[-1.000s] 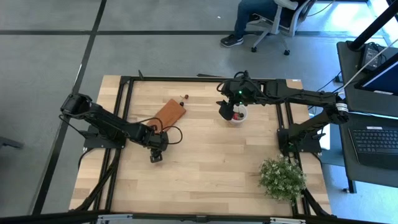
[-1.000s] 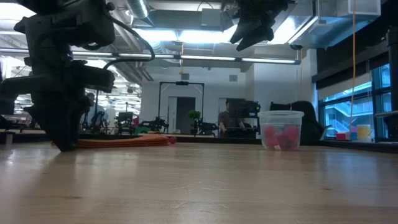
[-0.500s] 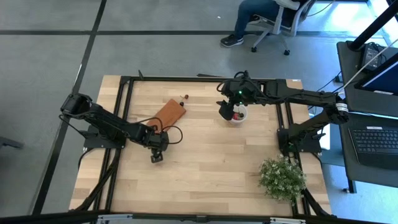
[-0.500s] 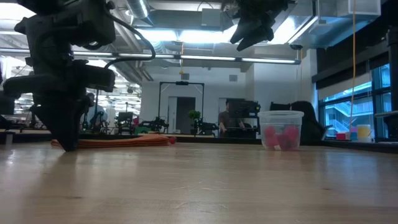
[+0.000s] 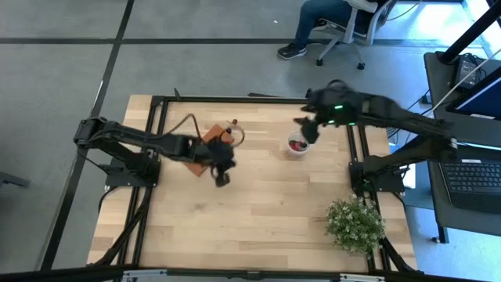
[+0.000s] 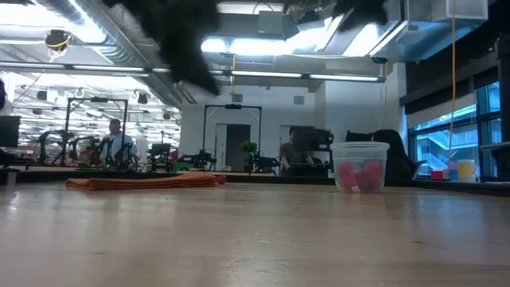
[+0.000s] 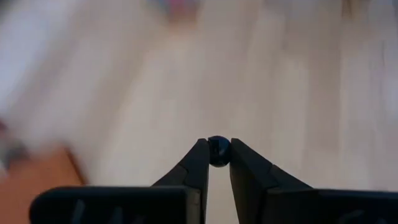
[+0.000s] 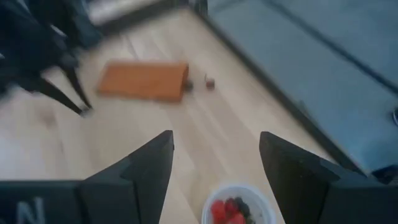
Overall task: Pick and placing Produce into tupperware
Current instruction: Put the blueberry into the transparent container
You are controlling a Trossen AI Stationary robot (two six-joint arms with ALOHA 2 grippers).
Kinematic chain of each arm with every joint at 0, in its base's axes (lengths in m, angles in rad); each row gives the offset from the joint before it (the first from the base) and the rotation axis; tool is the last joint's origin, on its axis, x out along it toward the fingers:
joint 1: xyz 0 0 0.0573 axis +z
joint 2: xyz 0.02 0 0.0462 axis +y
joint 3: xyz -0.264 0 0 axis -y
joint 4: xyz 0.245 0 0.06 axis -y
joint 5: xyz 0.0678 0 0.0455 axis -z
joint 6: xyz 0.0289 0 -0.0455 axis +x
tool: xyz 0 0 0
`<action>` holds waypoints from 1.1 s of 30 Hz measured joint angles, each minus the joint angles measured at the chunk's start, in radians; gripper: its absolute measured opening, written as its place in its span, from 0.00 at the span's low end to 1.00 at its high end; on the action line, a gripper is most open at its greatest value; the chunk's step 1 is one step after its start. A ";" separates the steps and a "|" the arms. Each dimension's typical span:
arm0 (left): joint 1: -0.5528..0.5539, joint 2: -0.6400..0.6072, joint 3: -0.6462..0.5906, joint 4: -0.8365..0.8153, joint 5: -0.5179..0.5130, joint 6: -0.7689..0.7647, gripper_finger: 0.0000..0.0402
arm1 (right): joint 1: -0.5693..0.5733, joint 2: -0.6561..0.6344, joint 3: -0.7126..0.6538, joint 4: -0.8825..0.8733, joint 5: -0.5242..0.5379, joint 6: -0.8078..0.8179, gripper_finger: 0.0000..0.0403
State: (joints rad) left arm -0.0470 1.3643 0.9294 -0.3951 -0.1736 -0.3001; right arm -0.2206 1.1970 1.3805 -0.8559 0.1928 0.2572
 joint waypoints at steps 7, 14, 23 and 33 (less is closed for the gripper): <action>0.182 0.080 0.152 0.187 0.023 0.232 0.09 | -0.002 -0.206 0.001 0.015 0.102 -0.003 0.60; 0.283 0.292 0.319 0.334 0.147 0.356 0.09 | -0.008 -0.288 -0.061 0.022 0.128 0.032 0.60; 0.317 0.606 0.647 0.330 0.276 0.357 0.09 | -0.010 -0.289 -0.237 0.064 0.129 0.083 0.60; 0.299 0.826 0.789 0.308 0.331 0.301 0.10 | -0.010 -0.290 -0.282 0.077 0.129 0.109 0.60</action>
State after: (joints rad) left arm 0.2522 2.1904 1.7182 -0.0873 0.1579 0.0012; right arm -0.2310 0.9070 1.0985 -0.7786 0.3218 0.3660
